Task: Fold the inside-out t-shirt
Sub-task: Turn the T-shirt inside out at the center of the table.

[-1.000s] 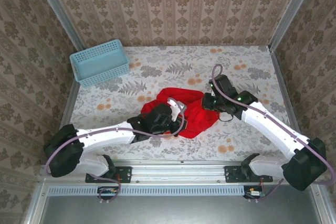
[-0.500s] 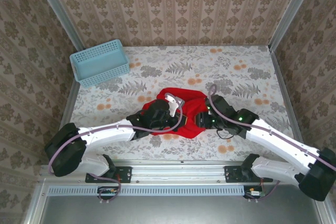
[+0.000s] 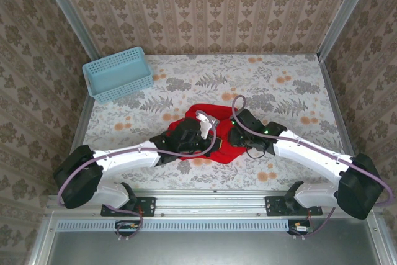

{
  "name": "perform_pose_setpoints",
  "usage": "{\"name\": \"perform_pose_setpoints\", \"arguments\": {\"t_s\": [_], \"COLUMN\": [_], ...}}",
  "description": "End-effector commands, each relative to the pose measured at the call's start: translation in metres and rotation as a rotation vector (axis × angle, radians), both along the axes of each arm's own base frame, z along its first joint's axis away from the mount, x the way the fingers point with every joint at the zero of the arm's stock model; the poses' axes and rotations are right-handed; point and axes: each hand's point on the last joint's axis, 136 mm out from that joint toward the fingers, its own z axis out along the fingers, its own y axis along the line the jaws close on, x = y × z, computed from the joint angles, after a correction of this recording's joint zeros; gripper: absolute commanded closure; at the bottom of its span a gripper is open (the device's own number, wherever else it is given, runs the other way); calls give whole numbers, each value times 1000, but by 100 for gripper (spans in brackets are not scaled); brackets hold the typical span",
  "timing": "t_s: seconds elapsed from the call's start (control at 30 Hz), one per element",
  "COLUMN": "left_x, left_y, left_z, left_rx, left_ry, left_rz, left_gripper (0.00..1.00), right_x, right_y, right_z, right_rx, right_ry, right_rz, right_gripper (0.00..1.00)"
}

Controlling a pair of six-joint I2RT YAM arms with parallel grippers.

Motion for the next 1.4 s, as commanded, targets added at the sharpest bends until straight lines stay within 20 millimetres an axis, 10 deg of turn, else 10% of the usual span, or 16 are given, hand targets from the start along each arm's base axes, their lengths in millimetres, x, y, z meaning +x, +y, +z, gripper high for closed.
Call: {"name": "perform_pose_setpoints", "arguments": {"t_s": [0.0, 0.63, 0.8, 0.93, 1.13, 1.37], "left_x": [-1, 8, -8, -17, -23, -18], "left_y": [0, 14, -4, -18, -26, -16], "left_z": [-2, -32, -26, -22, -24, -40], "left_rx": [-1, 81, 76, 57, 62, 137], "left_ry": [-2, 57, 24, 16, 16, 25], "left_rz": [4, 51, -25, -63, -93, -53], "left_gripper": [100, 100, 100, 100, 100, 100], "right_x": [7, -35, -32, -24, -20, -24], "right_y": [-7, -39, -28, -28, -33, -32], "right_z": [16, 24, 31, 25, -2, -6], "right_rx": [-12, 213, 247, 197, 121, 151], "right_ry": [-63, -92, -84, -64, -1, -17], "right_rz": [-33, -45, -39, -69, -114, -90], "right_gripper": [95, 100, 52, 41, 48, 95]}}
